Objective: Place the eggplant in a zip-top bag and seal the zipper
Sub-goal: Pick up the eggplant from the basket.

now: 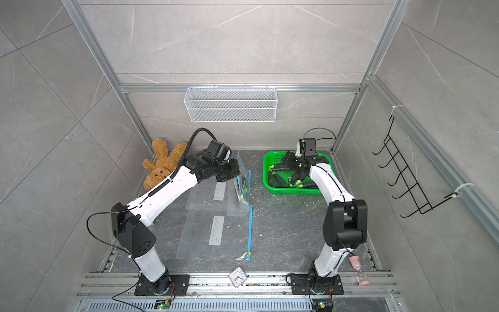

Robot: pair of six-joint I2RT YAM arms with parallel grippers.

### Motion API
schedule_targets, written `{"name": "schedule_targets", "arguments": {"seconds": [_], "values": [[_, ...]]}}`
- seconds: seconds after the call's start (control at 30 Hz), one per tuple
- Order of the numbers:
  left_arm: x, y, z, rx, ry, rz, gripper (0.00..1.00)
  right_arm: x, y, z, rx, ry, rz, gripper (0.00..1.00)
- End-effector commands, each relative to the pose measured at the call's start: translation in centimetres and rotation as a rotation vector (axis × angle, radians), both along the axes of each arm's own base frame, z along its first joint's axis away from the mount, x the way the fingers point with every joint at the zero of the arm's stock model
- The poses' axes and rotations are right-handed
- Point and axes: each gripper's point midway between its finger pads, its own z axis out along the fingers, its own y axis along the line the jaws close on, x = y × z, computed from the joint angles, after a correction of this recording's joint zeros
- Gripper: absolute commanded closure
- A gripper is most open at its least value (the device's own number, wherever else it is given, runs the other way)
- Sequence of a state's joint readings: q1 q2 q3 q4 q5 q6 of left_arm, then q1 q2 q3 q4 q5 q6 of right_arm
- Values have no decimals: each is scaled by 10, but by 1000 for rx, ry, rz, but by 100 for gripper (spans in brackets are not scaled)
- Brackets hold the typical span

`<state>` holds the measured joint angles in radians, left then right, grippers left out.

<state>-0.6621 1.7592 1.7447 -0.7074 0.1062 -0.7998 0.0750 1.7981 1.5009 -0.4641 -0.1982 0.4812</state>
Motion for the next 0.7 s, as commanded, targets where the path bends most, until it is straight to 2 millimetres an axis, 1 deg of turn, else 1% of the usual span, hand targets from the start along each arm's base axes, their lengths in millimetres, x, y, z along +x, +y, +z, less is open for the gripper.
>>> {"name": "schedule_targets", "arguments": {"seconds": [0.0, 0.07, 0.2, 0.4, 0.5, 0.67], "values": [[-3, 1, 30, -50, -66, -7, 100, 15, -4, -16, -24, 36, -22, 33], [-2, 0, 29, -52, -65, -10, 100, 16, 0, -29, -24, 74, -7, 35], [1, -4, 30, -60, -65, -15, 100, 13, 7, -61, -21, 159, -7, 35], [5, -10, 28, -66, -60, -25, 100, 10, 12, -105, -15, 260, -11, 35], [7, -11, 28, -66, -59, -27, 100, 9, 15, -125, -32, 303, -7, 35], [10, -14, 28, -69, -60, -32, 100, 11, 18, -149, -84, 348, 2, 35]]}}
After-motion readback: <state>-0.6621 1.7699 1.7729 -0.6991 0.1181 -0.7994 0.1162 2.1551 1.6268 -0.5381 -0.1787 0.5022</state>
